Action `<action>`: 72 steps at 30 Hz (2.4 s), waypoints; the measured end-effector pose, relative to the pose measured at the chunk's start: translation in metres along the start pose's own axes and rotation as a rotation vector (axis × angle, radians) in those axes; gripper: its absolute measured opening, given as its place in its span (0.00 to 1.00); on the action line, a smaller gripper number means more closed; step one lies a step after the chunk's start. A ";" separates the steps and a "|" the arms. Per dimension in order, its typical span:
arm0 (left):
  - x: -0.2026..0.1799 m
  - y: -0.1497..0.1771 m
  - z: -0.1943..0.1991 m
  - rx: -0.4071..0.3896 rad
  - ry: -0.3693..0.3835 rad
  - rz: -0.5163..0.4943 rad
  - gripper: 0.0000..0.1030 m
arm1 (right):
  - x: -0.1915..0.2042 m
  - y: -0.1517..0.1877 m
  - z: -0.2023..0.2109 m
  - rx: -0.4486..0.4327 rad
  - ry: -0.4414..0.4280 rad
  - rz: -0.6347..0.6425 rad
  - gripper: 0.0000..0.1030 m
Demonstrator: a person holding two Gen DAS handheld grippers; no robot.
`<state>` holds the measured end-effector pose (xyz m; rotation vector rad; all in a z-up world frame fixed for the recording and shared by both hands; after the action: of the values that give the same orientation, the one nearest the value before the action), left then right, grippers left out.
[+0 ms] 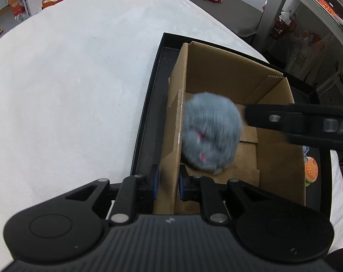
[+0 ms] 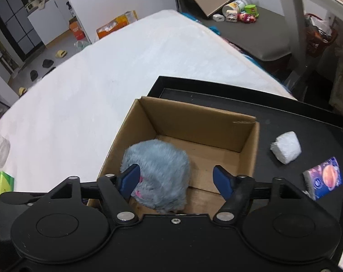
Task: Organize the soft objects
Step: 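Carry the plush ball into the cardboard box and open the right gripper, then move the right tool over the plush hamburger and close on it, then carry the plush hamburger into the box and open the right gripper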
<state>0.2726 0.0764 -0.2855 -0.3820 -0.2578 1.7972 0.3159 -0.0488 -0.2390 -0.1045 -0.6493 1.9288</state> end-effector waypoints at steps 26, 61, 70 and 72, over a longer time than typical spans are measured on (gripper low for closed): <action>-0.027 0.002 0.018 -0.017 -0.157 -0.156 0.81 | -0.113 0.050 0.061 -0.094 0.054 -0.200 0.89; -0.058 0.008 0.009 0.018 -0.223 -0.275 0.81 | -0.178 0.114 0.013 -0.008 0.096 -0.292 0.71; -0.056 0.007 0.009 0.014 -0.205 -0.264 0.81 | -0.182 0.120 0.010 0.018 0.119 -0.300 0.39; -0.056 0.007 0.009 0.015 -0.198 -0.261 0.81 | -0.182 0.119 0.012 0.018 0.118 -0.309 0.38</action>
<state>0.2755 0.0203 -0.2730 -0.1512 -0.4137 1.5790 0.2956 -0.2479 -0.3255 -0.0994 -0.5359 1.6171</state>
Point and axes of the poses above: each gripper's, at about its wrist camera, not at the fingertips, and z roughly against the way its jaws point, x to its left, y to its underside, the point moved 8 cm from there along -z, roughly the way its jaws point, and after that the axes turned 4 degrees about -y, right-handed, at the moved point
